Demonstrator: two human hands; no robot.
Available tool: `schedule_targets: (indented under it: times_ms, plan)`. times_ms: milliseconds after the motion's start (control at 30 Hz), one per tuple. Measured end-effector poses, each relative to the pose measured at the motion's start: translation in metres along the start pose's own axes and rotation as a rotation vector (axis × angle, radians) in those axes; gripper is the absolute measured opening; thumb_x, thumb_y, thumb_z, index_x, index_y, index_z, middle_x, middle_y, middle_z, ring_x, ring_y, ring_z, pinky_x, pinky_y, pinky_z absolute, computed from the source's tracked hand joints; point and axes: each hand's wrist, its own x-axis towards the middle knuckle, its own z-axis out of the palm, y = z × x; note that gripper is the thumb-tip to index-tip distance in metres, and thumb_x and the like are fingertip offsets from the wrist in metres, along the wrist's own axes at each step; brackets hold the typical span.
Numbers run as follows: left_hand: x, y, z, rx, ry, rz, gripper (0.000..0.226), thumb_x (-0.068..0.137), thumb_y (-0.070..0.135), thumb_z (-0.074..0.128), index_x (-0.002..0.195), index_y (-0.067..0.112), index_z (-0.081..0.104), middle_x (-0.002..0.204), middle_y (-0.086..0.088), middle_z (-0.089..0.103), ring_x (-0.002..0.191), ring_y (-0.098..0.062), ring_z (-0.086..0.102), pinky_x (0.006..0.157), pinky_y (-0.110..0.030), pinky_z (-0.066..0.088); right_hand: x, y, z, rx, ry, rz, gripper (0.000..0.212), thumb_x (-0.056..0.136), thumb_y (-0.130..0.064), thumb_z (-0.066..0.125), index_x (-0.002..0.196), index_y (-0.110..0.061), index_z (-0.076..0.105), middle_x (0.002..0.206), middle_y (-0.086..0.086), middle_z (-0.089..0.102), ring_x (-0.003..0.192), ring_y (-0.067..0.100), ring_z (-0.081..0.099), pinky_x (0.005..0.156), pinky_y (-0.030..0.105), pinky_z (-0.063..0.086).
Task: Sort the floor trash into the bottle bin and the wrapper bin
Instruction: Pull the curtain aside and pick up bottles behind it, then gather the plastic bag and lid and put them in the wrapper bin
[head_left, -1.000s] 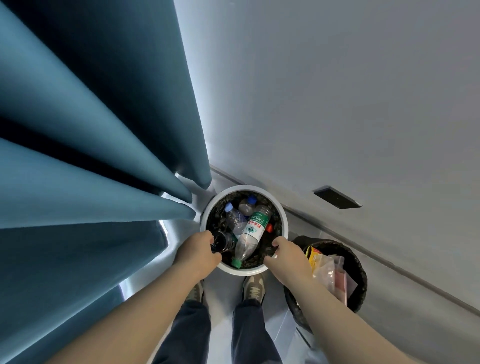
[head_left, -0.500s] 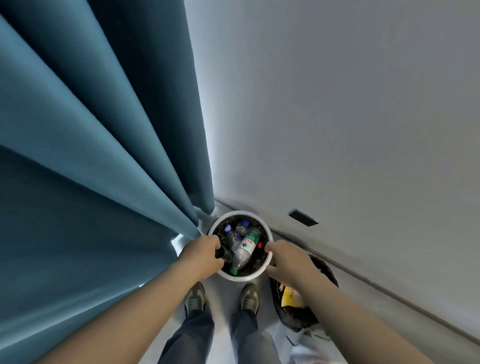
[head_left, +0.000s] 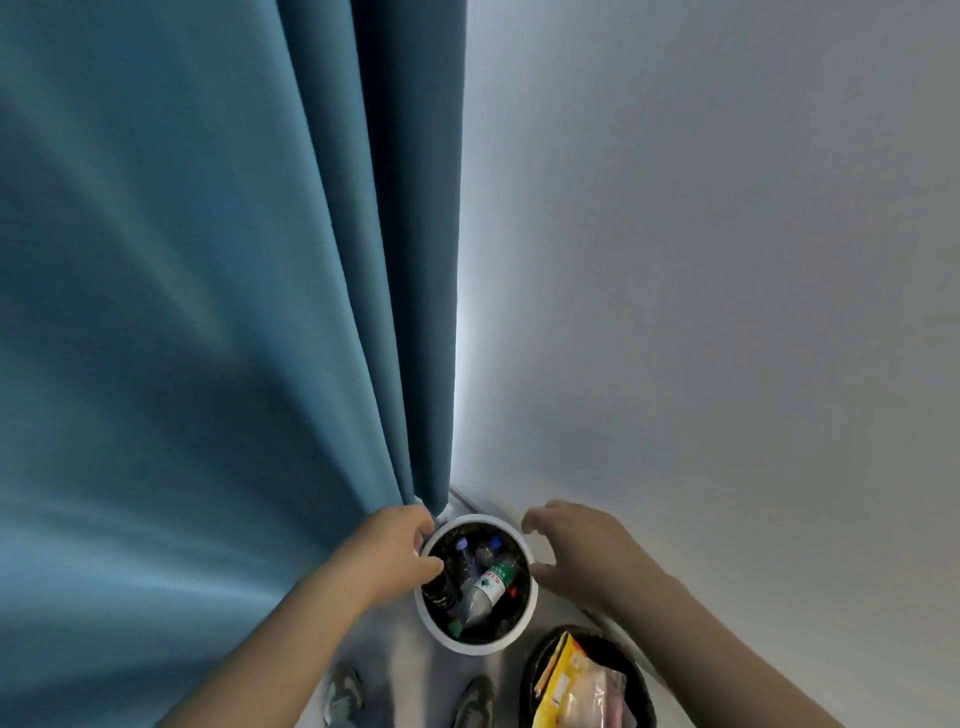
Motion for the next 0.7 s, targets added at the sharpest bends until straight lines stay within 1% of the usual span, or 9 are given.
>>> schedule_targets:
  times_ms: [67,167,267,367,500,567,600,633,700]
  plan:
    - [-0.017,0.008,-0.018,-0.011,0.094,0.016,0.03,0.082,0.029,0.065,0.11,0.019,0.058,0.096,0.007,0.056,0.081,-0.012,0.053,0.064,-0.017,0.041,-0.006,-0.01,-0.028,-0.018,0.028,-0.053,0.035,0.088,-0.03,0.059,0.123,-0.023,0.056,0.118,-0.002,0.06,0.106,0.019,0.058,0.084,0.029,0.047]
    - [-0.043,0.019,-0.053,0.029,0.258,0.069,0.031,0.086,0.031,0.063,0.114,0.02,0.056,0.107,0.007,0.055,0.092,-0.012,0.052,0.08,-0.021,0.043,-0.013,-0.031,-0.069,-0.067,0.113,-0.134,0.041,0.089,-0.03,0.058,0.13,-0.025,0.052,0.125,-0.005,0.058,0.112,0.017,0.057,0.09,0.03,0.047]
    - [-0.07,0.026,-0.094,0.058,0.399,0.099,0.033,0.088,0.035,0.06,0.118,0.023,0.054,0.116,0.008,0.055,0.106,-0.01,0.053,0.09,-0.021,0.042,-0.018,-0.057,-0.11,-0.104,0.205,-0.215,0.042,0.09,-0.032,0.058,0.131,-0.028,0.051,0.125,-0.008,0.057,0.112,0.015,0.057,0.092,0.029,0.047]
    - [-0.103,0.029,-0.143,0.084,0.538,0.116,0.035,0.088,0.04,0.059,0.119,0.026,0.052,0.118,0.012,0.054,0.108,-0.008,0.053,0.091,-0.023,0.043,-0.025,-0.093,-0.153,-0.137,0.312,-0.284,0.043,0.09,-0.035,0.057,0.132,-0.03,0.05,0.124,-0.008,0.058,0.11,0.015,0.058,0.091,0.028,0.047]
    - [-0.155,0.03,-0.193,0.142,0.715,0.175,0.035,0.09,0.042,0.056,0.122,0.031,0.049,0.121,0.018,0.051,0.103,-0.002,0.051,0.086,-0.014,0.038,-0.045,-0.145,-0.202,-0.13,0.488,-0.402,0.04,0.092,-0.04,0.056,0.131,-0.033,0.05,0.121,-0.015,0.057,0.092,0.006,0.06,0.083,0.017,0.044]
    - [-0.18,0.027,-0.213,0.165,0.791,0.192,0.036,0.091,0.044,0.054,0.125,0.036,0.046,0.122,0.022,0.049,0.105,0.002,0.049,0.086,-0.011,0.037,-0.056,-0.17,-0.221,-0.105,0.57,-0.47,0.04,0.092,-0.044,0.054,0.131,-0.036,0.048,0.125,-0.02,0.054,0.075,-0.004,0.054,0.081,0.014,0.042]
    - [-0.193,0.025,-0.223,0.181,0.831,0.205,0.038,0.091,0.046,0.053,0.126,0.038,0.045,0.123,0.024,0.048,0.109,0.003,0.048,0.086,-0.009,0.037,-0.061,-0.183,-0.229,-0.092,0.607,-0.501,0.041,0.092,-0.045,0.053,0.132,-0.037,0.047,0.127,-0.022,0.052,0.073,-0.008,0.051,0.083,0.014,0.042]
    - [-0.205,0.022,-0.232,0.2,0.87,0.218,0.039,0.09,0.047,0.053,0.127,0.039,0.045,0.123,0.026,0.047,0.111,0.005,0.046,0.086,-0.007,0.036,-0.066,-0.194,-0.237,-0.077,0.645,-0.53,0.042,0.092,-0.046,0.052,0.133,-0.039,0.046,0.129,-0.023,0.051,0.08,-0.011,0.052,0.087,0.013,0.041]
    - [-0.227,0.019,-0.249,0.227,0.944,0.239,0.039,0.09,0.048,0.053,0.127,0.041,0.045,0.119,0.029,0.045,0.11,0.008,0.044,0.08,-0.003,0.034,-0.074,-0.215,-0.25,-0.059,0.725,-0.59,0.042,0.092,-0.048,0.052,0.133,-0.04,0.046,0.128,-0.025,0.051,0.107,-0.006,0.053,0.093,0.013,0.039]
